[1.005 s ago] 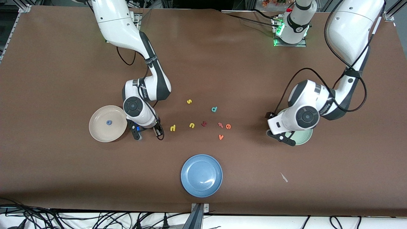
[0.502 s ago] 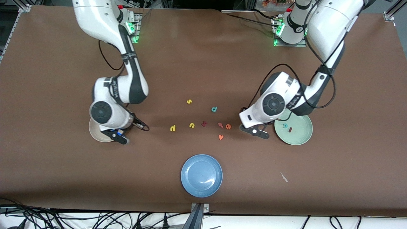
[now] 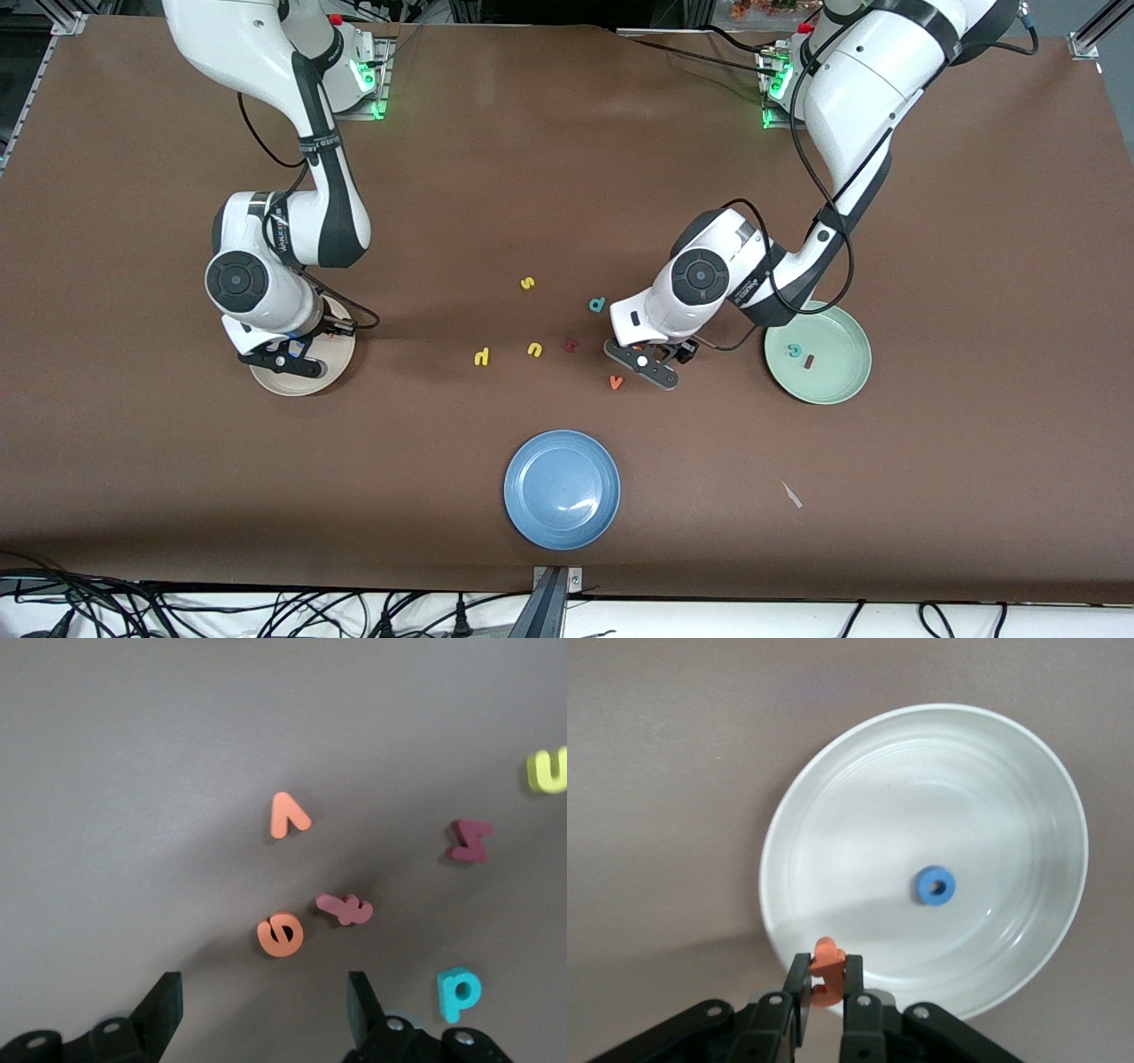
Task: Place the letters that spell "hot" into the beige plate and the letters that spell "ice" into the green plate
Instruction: 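Drop the orange letter on the beige plate with the right gripper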
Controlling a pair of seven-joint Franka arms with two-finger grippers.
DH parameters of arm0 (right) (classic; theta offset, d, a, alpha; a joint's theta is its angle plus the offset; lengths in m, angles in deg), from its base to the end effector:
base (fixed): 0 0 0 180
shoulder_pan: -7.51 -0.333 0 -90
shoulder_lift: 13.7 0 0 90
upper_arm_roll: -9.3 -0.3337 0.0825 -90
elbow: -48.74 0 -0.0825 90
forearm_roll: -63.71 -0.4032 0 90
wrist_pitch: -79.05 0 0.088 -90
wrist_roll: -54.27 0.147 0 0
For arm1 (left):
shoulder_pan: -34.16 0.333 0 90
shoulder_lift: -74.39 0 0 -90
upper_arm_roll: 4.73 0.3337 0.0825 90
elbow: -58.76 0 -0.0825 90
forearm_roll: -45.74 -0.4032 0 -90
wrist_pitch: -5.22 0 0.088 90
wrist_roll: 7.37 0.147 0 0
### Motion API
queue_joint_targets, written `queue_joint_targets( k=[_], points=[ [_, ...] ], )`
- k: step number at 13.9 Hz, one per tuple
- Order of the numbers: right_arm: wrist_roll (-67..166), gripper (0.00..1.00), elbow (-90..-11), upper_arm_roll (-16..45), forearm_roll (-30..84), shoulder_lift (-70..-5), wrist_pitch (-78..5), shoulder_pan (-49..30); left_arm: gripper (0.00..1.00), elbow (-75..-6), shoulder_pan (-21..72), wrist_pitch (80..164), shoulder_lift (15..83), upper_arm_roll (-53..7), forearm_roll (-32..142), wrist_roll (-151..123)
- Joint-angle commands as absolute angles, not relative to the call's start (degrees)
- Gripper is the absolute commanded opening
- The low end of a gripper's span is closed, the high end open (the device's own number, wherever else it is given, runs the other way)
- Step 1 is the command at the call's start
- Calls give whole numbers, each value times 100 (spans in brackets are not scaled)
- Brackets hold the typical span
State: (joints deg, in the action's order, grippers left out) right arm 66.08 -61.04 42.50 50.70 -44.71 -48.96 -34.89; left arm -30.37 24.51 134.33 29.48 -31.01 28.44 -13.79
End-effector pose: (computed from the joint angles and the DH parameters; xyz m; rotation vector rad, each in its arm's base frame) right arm 0.6167 0.1192 0.2026 2.9893 -0.2243 -0.1437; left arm 0.6213 -0.3800 0.1797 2.9281 -0.8885 -0.0401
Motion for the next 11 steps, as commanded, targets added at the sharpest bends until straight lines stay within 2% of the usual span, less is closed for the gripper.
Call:
queue_joint_targets(
  k=[1, 2, 3, 4, 5, 9, 11],
  points=[
    [5904, 0, -6403, 4418, 5158, -4288, -5138, -3477, 82, -2851, 2387, 13581, 2738, -3075, 2318, -739],
    [5632, 0, -6377, 4427, 5149, -4305, -5138, -3390, 82, -2860, 2361, 13757, 2624, -3075, 2063, -685],
    [5533, 24, -6342, 4428, 5123, -4305, -5138, -3328, 82, -2877, 2361, 13941, 2544, -3075, 1851, -676],
    [5645, 96, -6307, 4410, 5036, -4305, -5138, -3336, 81, -2904, 2343, 14100, 2491, -3075, 1693, -650],
    [5760, 100, -6245, 4393, 4913, -4314, -5112, -3397, 80, -2904, 2317, 14197, 2447, -3075, 1656, -562],
    [7609, 100, -5894, 3963, 4666, -4402, -5076, -3442, 78, -2939, 2185, 14198, 2429, -3075, 1647, -500],
    [8840, 100, -5561, 3656, 4482, -4551, -5076, -3433, 70, -2991, 2159, 14198, 2447, -3075, 1647, -491]
  ],
)
